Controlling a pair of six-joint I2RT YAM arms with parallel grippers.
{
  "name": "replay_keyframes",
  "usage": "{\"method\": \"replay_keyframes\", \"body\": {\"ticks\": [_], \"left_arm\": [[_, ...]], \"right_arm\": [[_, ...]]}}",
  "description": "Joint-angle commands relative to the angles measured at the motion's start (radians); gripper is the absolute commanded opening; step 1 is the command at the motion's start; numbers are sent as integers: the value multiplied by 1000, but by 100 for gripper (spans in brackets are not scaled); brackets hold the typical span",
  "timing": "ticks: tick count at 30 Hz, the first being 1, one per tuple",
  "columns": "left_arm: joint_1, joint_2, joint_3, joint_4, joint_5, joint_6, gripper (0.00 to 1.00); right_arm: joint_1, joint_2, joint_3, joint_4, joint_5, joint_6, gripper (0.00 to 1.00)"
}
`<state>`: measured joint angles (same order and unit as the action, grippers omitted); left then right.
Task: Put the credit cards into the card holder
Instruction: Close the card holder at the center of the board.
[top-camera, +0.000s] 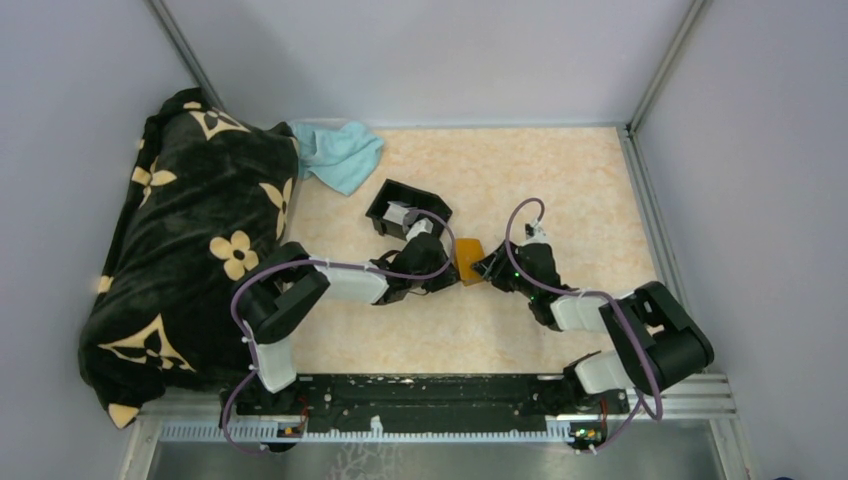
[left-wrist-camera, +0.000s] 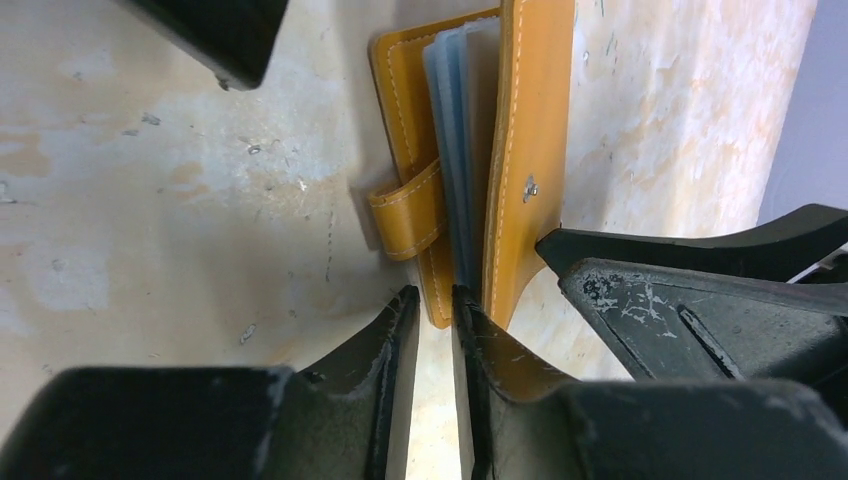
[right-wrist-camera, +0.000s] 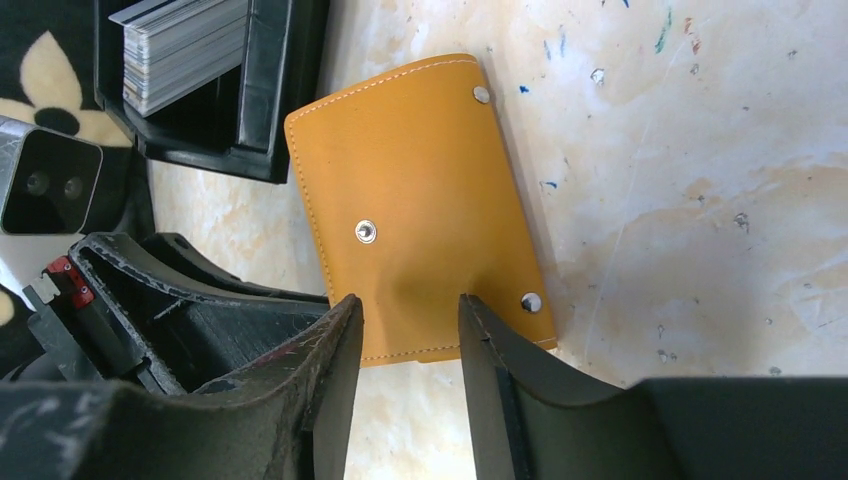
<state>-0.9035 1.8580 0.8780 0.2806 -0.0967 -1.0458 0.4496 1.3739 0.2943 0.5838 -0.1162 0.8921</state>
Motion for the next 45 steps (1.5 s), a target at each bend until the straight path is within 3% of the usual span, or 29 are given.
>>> {"method": "replay_keyframes", "body": {"ticks": [1,8,13,21,26,36,45], "left_arm": [[-1,59,-70,-227,-124,-45,29],[-1,37,-108,-219,-181,-119,30],[-1,2,-136,-237,-196,-123,29],[-2,-142,-210,-258,-232,-90,27],[-19,-207,-209,-184,-206,-8,26],[-48,-207,-150,-68,-109,117,28],[-63,-226,8,-71,-87,215,29]], "right_arm": [[16,44,-32,1,12,23,41],[18,101,-15,-36,16,18,35],[40,31,-4,-128,69,-24,37],[51,-187,37,-299,120,-87,58],[48,-264,52,-380,180,-100,63],[-11,-301,3,-355,191,-107,66],[-68,-177,-21,-226,87,-112,66]]}}
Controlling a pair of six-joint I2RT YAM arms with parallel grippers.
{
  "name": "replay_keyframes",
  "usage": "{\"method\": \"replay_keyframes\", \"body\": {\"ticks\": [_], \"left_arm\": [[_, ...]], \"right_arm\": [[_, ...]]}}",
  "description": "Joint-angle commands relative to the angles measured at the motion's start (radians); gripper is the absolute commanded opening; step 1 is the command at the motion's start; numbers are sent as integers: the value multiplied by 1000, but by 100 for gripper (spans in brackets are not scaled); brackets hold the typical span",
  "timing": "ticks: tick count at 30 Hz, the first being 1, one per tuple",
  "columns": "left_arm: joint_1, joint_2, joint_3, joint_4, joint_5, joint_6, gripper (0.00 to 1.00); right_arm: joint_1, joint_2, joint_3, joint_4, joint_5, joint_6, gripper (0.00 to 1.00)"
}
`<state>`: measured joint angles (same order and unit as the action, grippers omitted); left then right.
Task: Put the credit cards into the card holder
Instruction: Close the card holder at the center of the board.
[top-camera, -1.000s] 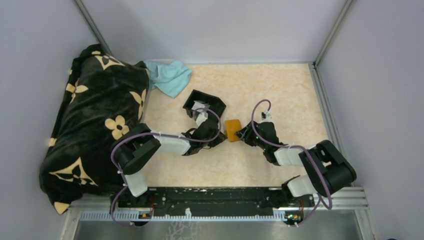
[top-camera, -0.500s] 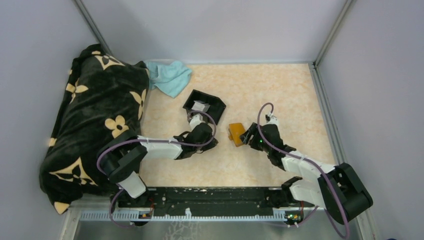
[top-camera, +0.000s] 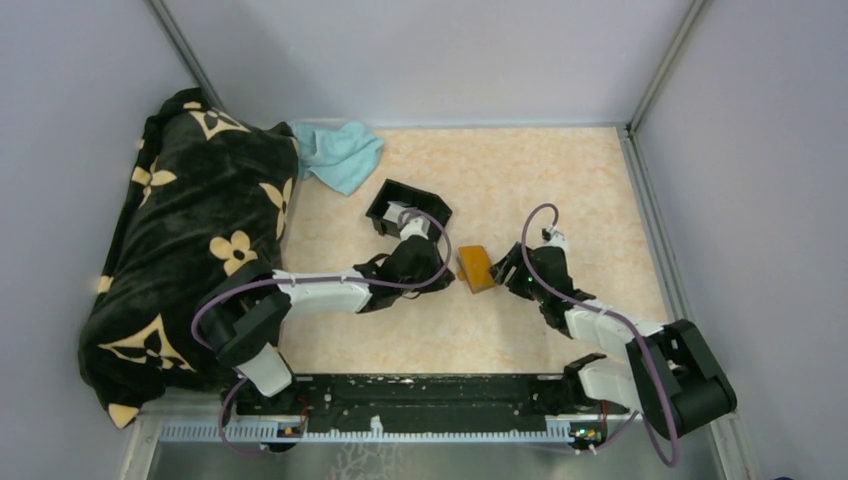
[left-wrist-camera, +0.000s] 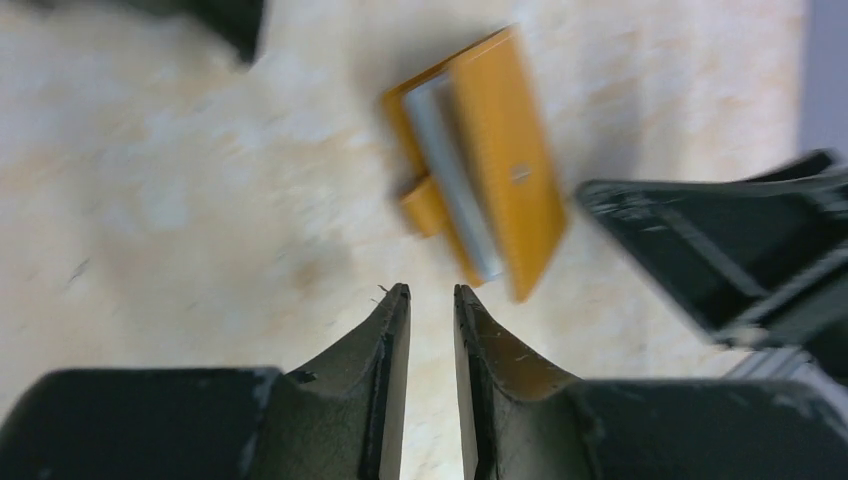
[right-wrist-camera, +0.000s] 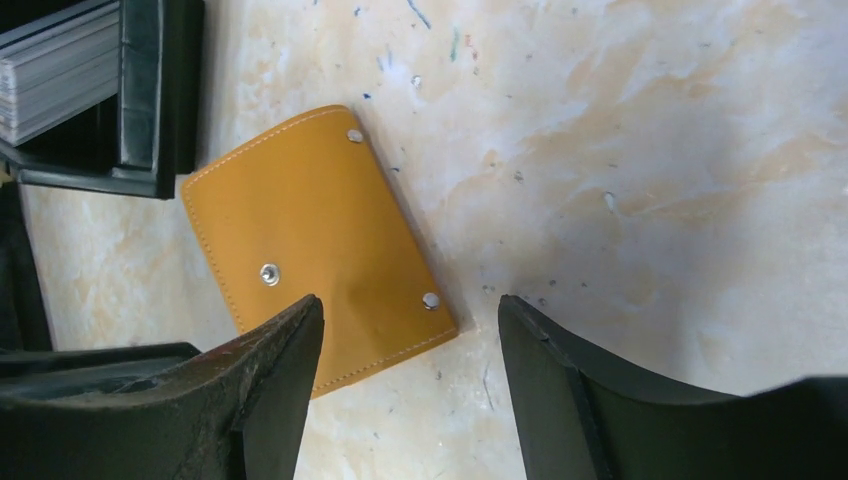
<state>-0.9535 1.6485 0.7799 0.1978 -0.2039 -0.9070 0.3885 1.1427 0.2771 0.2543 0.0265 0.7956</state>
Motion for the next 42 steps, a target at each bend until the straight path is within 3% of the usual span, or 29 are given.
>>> {"method": "replay_keyframes", "body": {"ticks": [1,9,16,32,42], "left_arm": [[-14,-12,129,3,23,86,30],[-18,104,310,-116,48,140,31],[-22,191,336,-128,51,119,30],[-24,227,207,-141,-2,52,30],[-22,258,182,-134,0,47,31]], "right_arm": [[-8,67,-5,114,-63,-16,66],[-8,86,-17,125,-72,-16,66],[-8,83,-46,144,-87,-10,66],[-8,116,-103,228,-143,21,66],[-17,280,-136,445,-230,66,65]]}}
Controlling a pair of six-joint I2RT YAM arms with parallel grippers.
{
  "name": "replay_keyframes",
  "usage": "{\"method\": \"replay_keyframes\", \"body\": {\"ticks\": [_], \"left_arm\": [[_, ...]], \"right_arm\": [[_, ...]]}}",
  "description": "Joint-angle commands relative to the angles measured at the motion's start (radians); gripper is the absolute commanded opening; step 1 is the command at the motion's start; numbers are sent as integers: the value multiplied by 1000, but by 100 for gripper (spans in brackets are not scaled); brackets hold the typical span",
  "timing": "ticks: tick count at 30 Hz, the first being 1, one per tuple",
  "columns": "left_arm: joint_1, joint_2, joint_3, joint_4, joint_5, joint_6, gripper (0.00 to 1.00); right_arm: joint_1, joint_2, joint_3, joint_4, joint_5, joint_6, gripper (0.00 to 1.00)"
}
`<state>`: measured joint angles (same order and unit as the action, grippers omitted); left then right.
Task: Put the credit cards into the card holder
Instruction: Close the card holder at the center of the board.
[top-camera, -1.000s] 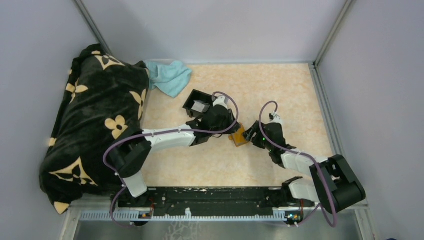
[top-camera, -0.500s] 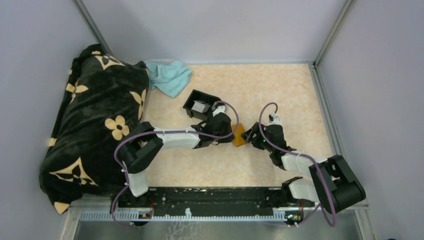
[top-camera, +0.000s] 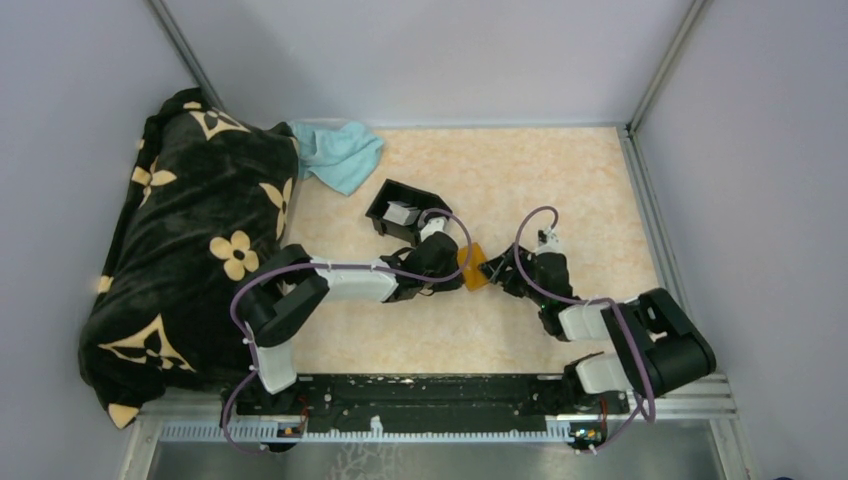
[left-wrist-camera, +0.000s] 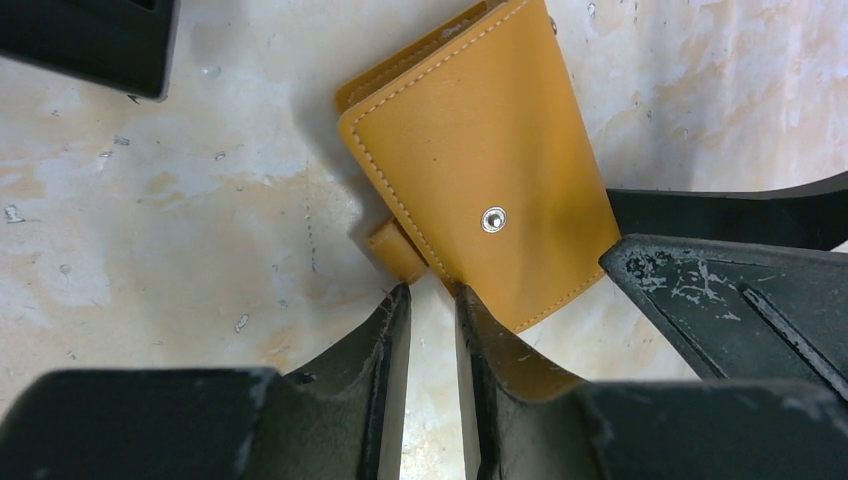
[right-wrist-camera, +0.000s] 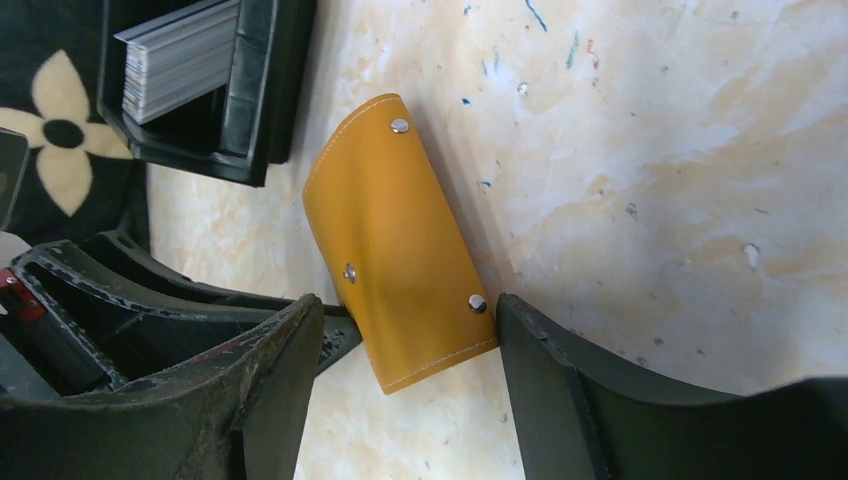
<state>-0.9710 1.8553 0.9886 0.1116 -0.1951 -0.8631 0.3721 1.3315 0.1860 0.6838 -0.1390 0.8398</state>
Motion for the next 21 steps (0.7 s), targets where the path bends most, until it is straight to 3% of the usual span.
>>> {"method": "replay_keyframes", "body": {"ticks": [1,9,21], "left_arm": [[-3,56,-25,-54,-8,3,31],[9,56,-60,-117,-28,-1,31],[82,-8,-206,-121,-31,7,30]], "right_arm": [[-1,116,-48,51,-74,29,65],[-6,228,-91,286,-144,72,63],[-5,213,-21,164,-154,-2,60]]}}
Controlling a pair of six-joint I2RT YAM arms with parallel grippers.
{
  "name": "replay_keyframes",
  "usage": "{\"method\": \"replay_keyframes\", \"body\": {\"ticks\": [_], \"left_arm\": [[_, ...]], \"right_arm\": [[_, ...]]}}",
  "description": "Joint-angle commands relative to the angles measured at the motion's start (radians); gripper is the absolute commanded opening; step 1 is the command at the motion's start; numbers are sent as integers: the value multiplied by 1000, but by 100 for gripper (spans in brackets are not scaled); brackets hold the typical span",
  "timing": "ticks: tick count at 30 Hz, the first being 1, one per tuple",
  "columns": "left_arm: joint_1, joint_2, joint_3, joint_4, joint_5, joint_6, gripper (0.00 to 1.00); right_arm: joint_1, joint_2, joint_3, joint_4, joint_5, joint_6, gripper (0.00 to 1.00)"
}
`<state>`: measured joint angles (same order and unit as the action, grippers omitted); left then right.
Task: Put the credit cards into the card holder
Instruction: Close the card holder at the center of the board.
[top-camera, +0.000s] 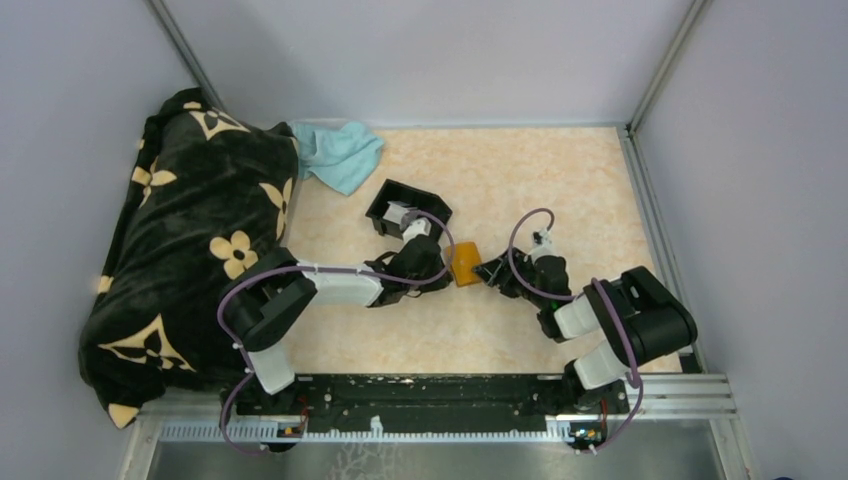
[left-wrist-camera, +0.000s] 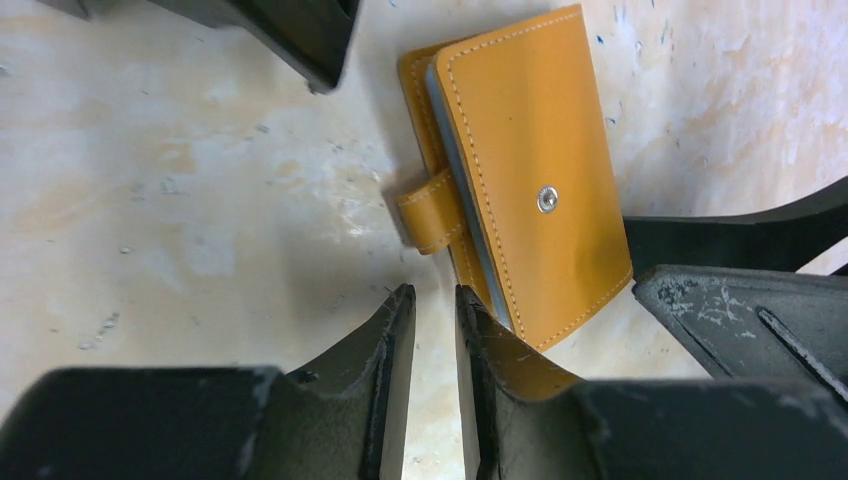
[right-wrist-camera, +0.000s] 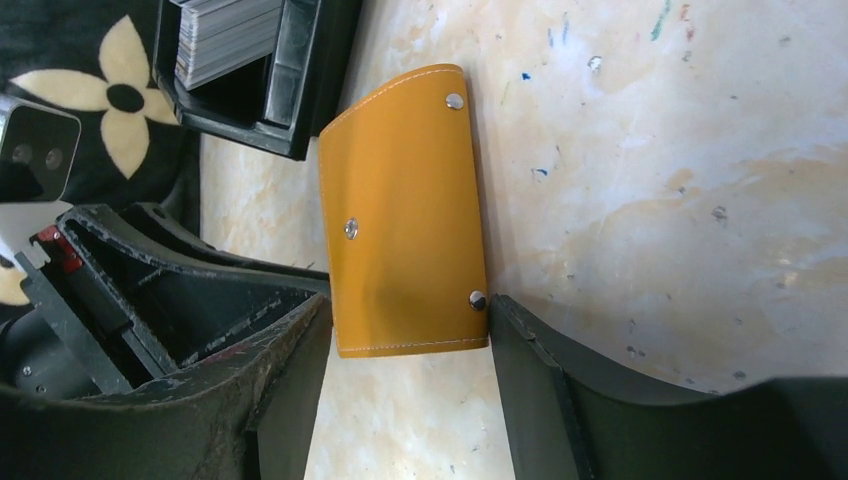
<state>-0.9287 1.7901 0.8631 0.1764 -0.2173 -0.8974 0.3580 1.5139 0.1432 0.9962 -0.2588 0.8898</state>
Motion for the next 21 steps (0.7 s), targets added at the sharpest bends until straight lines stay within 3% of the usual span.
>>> {"method": "replay_keyframes", "body": {"ticks": [1,8,21], "left_arm": [[44,61,-80,-181,-1,47,30],[78,77,-77,-176,33,79,30],[85,-181,-81,-225,-43,127,26]], "right_arm": [[9,47,31,-149,-41,-58,60],[15,180,65,-71,-81,-53,55],[22,153,82,-157,-38,-83,54]]}}
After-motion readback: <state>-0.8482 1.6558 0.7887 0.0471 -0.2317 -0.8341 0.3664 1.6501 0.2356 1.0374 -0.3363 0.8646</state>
